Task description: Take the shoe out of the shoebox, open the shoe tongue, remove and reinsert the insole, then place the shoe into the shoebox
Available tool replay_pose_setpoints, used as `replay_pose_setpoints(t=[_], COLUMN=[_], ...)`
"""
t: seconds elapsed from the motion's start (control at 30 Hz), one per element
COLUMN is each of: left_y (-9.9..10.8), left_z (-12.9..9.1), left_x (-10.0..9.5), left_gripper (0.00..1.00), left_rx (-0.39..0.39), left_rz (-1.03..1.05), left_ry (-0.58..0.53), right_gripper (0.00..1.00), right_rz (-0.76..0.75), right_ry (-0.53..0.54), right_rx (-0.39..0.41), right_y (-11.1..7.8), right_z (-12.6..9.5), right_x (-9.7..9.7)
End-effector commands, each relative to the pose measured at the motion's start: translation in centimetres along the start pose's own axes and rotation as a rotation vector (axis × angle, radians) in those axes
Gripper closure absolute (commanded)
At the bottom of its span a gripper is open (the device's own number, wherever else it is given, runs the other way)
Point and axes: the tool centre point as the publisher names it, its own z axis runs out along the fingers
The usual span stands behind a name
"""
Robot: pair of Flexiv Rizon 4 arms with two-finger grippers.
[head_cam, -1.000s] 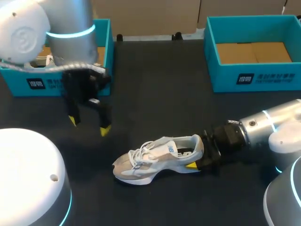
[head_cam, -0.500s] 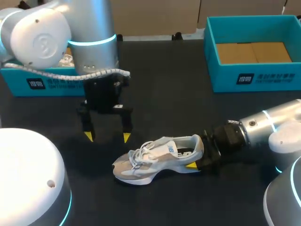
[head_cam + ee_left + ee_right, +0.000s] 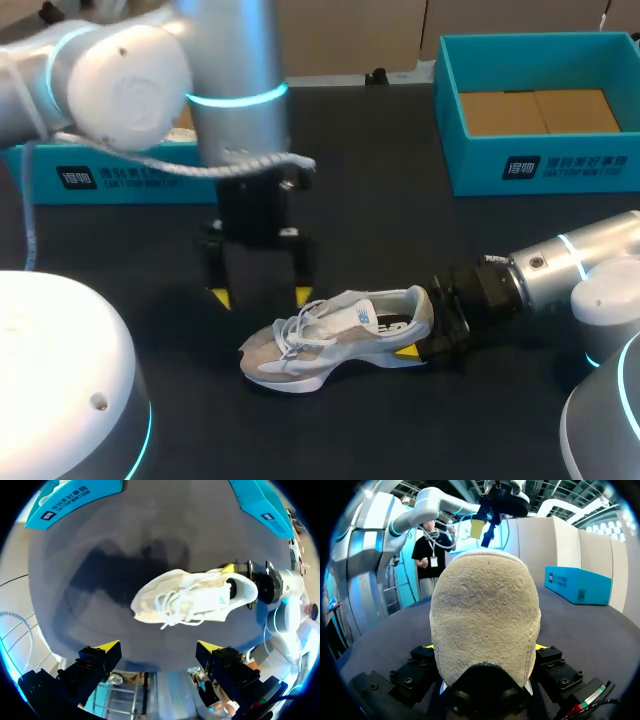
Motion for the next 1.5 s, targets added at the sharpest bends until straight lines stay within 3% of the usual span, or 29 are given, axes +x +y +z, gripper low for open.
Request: replay_pose_setpoints(t=[0.03,0.2,0.57,1.13,1.5], left_y=[0.6,0.2,-1.6,-4.5,-4.6], left_z=[0.3,0.5,1.5,5.2,6.4], left_x=[3.4,5.6,9.0,11.0,11.5], left_gripper=[0.0,0.0,0.0,0.0,0.0], left_rx=[0.014,0.06,0.079,0.096,0.123], left_rz=[-0.006,-0.06,-0.16,-0.271,-0.287], left_ry=[-0.057,-0.087,-0.17,-0.285,-0.322], right_gripper=[1.0,1.0,1.0,1.0,1.0], right_rz=[-0.001,-0.001,-0.001,-0.001,-0.001], right_ry=[-0.003,-0.003,-0.003,-0.003,-0.003], right_rx=[0.003,0.003,0.003,0.003,0.003], right_y=[0.1,0.1,0.1,0.1,0.1], right_z=[0.1,0.1,0.1,0.1,0.1], right_x=[0.2,0.2,0.2,0.2,0.2])
